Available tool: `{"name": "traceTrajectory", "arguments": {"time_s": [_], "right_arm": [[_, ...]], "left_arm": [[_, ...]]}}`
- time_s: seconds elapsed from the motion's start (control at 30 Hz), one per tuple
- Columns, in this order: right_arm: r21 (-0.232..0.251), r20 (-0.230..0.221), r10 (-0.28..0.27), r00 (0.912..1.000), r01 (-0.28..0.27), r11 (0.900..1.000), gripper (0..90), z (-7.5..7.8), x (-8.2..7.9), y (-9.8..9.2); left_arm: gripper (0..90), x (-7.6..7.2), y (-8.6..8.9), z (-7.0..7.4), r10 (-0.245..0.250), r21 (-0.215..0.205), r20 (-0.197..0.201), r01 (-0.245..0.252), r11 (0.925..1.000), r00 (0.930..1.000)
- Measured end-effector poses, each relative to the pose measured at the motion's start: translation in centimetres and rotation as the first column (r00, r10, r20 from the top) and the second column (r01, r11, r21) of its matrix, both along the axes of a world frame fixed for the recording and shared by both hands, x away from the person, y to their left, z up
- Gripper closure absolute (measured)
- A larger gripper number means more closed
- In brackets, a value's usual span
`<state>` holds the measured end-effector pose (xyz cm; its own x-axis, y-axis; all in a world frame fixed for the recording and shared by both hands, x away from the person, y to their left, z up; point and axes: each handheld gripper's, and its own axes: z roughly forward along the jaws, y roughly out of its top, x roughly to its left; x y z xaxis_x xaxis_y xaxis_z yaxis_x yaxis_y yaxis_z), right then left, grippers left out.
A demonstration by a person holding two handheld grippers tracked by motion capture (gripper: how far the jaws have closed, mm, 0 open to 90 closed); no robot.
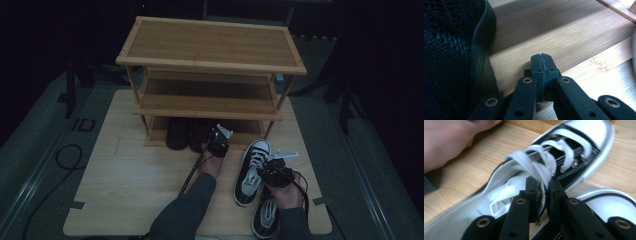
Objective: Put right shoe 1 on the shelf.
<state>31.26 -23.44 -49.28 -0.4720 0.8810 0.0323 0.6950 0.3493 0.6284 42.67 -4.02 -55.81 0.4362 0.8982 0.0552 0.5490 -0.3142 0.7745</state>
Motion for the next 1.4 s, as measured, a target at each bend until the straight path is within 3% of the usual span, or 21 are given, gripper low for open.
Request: {"name": "traceTrajectory", "arguments": {"time_s": [0.07,0.1,0.2,0.37,0.43,0.57,0.7,0.77,1.03,1.4], "right_arm": [[0.004,0.003,0.005,1.0000,-0.005,1.000,82.8,0.0,0.0,0.0],[0.004,0.007,0.041,0.9991,-0.041,0.999,83.5,0.1,0.0,0.5],[-0.008,0.006,0.075,0.9971,-0.075,0.997,83.6,0.1,0.4,0.8],[-0.014,0.016,0.118,0.9929,-0.118,0.993,83.7,0.5,0.9,0.3],[-0.023,0.036,0.134,0.9903,-0.133,0.991,83.7,0.5,0.9,0.4],[-0.017,0.035,0.118,0.9925,-0.117,0.993,82.8,0.5,1.0,0.5],[-0.046,0.027,0.077,0.9967,-0.075,0.996,78.9,0.2,0.7,0.5],[-0.028,0.026,0.060,0.9978,-0.060,0.998,76.4,0.3,0.4,0.4],[-0.038,-0.010,0.039,0.9992,-0.040,0.998,74.2,0.2,-0.6,0.4],[-0.113,-0.083,0.001,0.9965,-0.011,0.994,78.5,-0.5,0.5,1.3]], "left_arm": [[90.0,0.0,0.0,0.0,0.000,0.000,0.000,0.000,1.0000,1.0000],[90.0,0.0,0.0,0.0,0.000,-0.001,0.000,0.000,1.0000,1.0000],[89.9,0.0,0.0,0.0,0.000,-0.002,-0.001,0.000,1.0000,1.0000],[90.0,0.0,0.0,0.0,0.000,0.000,0.001,0.000,1.0000,1.0000],[90.0,0.0,0.0,0.0,0.000,0.001,0.001,0.000,1.0000,1.0000],[90.0,0.0,0.0,0.0,0.000,0.000,0.001,0.000,1.0000,1.0000],[90.0,0.0,0.0,0.0,0.001,-0.001,0.001,-0.001,1.0000,1.0000],[90.0,0.0,0.0,0.0,0.000,0.000,0.000,0.000,1.0000,1.0000],[89.9,0.0,0.0,0.0,0.001,-0.003,-0.001,-0.001,1.0000,1.0000],[90.0,0.0,0.1,0.0,0.002,-0.006,-0.004,-0.002,1.0000,1.0000]]}}
